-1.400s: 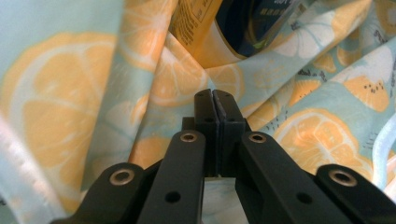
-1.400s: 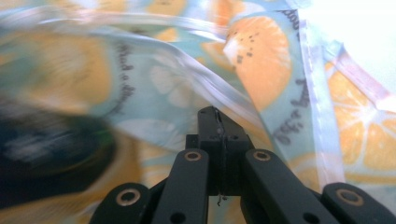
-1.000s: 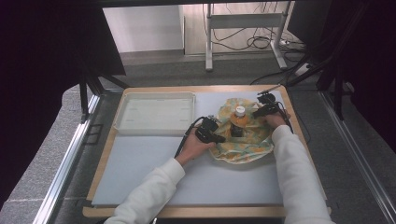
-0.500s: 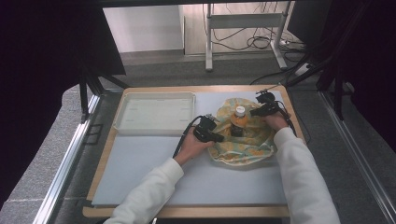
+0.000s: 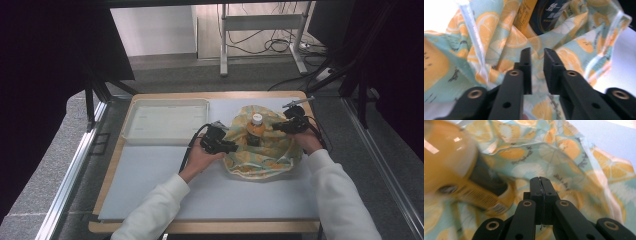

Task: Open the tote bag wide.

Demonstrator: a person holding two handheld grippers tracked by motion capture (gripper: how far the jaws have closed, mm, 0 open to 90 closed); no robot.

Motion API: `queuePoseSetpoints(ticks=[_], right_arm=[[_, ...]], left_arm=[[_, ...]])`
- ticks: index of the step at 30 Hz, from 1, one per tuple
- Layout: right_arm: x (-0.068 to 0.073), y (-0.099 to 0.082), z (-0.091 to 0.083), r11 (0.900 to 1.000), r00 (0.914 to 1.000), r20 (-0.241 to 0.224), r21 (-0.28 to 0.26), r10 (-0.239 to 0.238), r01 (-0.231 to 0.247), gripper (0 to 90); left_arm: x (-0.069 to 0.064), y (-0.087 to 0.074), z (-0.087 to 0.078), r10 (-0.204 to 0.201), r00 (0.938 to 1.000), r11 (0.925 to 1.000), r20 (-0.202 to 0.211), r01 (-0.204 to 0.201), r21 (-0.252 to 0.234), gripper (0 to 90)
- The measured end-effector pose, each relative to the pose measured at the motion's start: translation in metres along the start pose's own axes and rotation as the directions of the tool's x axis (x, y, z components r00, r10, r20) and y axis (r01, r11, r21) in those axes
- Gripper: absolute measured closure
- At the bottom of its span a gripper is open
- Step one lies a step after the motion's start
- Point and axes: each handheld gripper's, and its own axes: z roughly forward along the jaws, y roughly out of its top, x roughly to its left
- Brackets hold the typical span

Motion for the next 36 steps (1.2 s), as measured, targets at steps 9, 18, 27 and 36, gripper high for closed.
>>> queuePoseSetpoints(ticks=[9,18,27,36], right_arm=[[0.009,-0.015,-0.018,0.9995,0.9997,-0.021,-0.031,-0.012,0.011,81.8],[0.019,-0.022,-0.029,0.9971,0.9997,-0.003,-0.072,-0.025,0.025,53.2],[0.024,-0.023,-0.037,0.9949,0.9990,-0.014,-0.092,-0.043,0.042,46.0],[0.024,-0.023,-0.045,0.9921,0.9991,-0.019,-0.121,-0.037,0.035,41.1]], left_arm=[[-0.007,-0.015,-0.024,0.009,0.9999,0.9993,-0.015,-0.009,-0.035,49.8],[-0.007,-0.032,-0.039,0.024,0.9993,0.9996,-0.027,-0.024,-0.014,33.5],[-0.006,-0.050,-0.047,0.020,0.9979,0.9998,-0.061,-0.020,0.003,29.9],[-0.005,-0.068,-0.059,0.040,0.9908,0.9992,-0.129,-0.039,0.009,29.2]])
